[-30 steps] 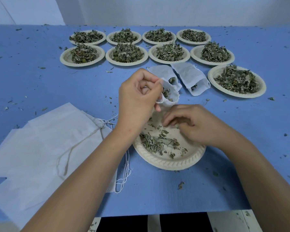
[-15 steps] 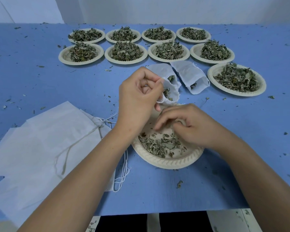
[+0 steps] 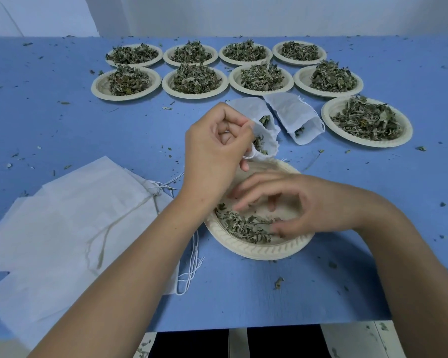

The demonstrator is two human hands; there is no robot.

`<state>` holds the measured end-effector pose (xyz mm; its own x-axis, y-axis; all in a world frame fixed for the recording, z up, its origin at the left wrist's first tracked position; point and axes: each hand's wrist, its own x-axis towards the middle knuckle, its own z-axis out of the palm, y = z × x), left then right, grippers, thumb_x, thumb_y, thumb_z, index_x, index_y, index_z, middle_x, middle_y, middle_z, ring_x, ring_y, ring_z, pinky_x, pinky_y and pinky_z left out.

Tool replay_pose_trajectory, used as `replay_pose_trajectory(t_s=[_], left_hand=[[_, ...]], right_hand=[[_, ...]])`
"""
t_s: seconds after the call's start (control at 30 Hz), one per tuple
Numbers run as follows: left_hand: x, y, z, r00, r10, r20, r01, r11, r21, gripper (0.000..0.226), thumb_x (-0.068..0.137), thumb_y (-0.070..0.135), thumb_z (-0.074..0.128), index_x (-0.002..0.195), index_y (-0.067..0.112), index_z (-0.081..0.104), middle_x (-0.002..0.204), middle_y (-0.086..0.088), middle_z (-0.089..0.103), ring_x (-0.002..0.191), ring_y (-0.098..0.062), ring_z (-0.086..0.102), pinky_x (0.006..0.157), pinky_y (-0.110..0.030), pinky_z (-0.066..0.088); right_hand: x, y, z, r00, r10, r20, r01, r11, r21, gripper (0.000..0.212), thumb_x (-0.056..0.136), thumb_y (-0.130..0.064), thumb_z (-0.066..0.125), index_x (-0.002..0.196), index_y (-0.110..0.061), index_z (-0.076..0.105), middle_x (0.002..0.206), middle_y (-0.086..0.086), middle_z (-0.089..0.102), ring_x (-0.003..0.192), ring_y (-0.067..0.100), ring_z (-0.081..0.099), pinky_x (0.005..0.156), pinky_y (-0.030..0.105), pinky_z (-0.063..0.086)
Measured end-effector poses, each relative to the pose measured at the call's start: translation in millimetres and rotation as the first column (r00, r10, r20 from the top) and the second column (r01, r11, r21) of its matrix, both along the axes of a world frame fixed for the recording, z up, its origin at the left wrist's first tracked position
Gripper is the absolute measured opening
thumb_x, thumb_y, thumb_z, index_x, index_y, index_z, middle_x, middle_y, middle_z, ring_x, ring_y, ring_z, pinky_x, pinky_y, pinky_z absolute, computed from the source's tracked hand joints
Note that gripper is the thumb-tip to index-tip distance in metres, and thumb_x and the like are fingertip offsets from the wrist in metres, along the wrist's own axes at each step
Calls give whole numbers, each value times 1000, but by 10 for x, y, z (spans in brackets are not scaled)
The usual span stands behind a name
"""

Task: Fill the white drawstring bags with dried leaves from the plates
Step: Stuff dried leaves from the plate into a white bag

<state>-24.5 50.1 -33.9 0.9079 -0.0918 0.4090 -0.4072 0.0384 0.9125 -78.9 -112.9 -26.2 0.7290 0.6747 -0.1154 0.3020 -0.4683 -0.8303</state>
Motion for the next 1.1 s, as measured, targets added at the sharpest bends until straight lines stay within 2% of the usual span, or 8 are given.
replay_pose_trajectory(t_s=[0.13,0.33,0.57,0.67,0.77,0.9,1.03,1.1], left_hand=[[-3,-5,-6,1000,-18,-8,18,1000,-13,19,88,3,64,75,17,60,52,7,57,47,-14,53,39,-23,45],[-2,-10,-2,1000,-18,-15,18,1000,-9,20,88,1,63,75,16,60,51,8,56,48,-12,53,40,-20,44],[-6,3,7,1000,-7,-2,7,1000,6,21,88,1,63,75,16,60,51,7,56,48,-11,53,40,-21,45],[-3,11,7,1000,3,13,-3,1000,25,20,88,2,64,76,17,60,52,8,58,47,-9,55,43,-20,46],[-12,2,7,1000,-14,7,14,998,56,21,88,2,64,75,18,60,53,7,59,45,-8,55,44,-16,45],[-19,-12,-12,999,-40,-6,40,995,93,16,89,7,65,76,15,62,53,4,60,43,-13,55,42,-23,45],[-22,-4,-13,998,-67,4,66,994,88,12,90,10,66,79,10,62,52,7,60,41,-14,54,41,-23,46],[-40,-11,-12,994,-105,11,104,990,92,12,91,11,66,81,7,61,54,5,61,41,-17,54,40,-23,46]], right_hand=[[1,124,-70,994,75,77,-63,986,-155,49,81,1,70,118,-31,65,138,-18,47,132,0,36,112,24,28],[-3,247,-99,957,47,287,-20,995,-95,21,74,5,75,93,-4,75,105,-2,71,98,6,62,90,16,43],[-3,226,-115,928,-127,350,102,991,90,14,75,5,75,85,-5,76,90,0,74,86,5,66,88,19,47],[-9,151,-35,917,-318,240,212,899,383,17,74,3,76,86,-9,75,88,0,75,87,13,70,88,23,51],[-4,130,19,872,-485,63,332,683,651,15,70,-2,74,82,-12,75,84,-1,75,80,13,71,74,20,55],[46,147,-3,710,-694,-123,540,423,728,15,69,-3,74,82,-12,75,74,-3,74,62,6,64,64,15,52],[63,164,-82,590,-807,1,610,447,654,17,76,3,75,86,-10,73,77,-4,75,68,6,67,69,17,53],[62,176,-118,517,-823,237,600,545,585,17,77,3,75,85,-12,74,81,-4,74,76,9,68,75,21,53]])
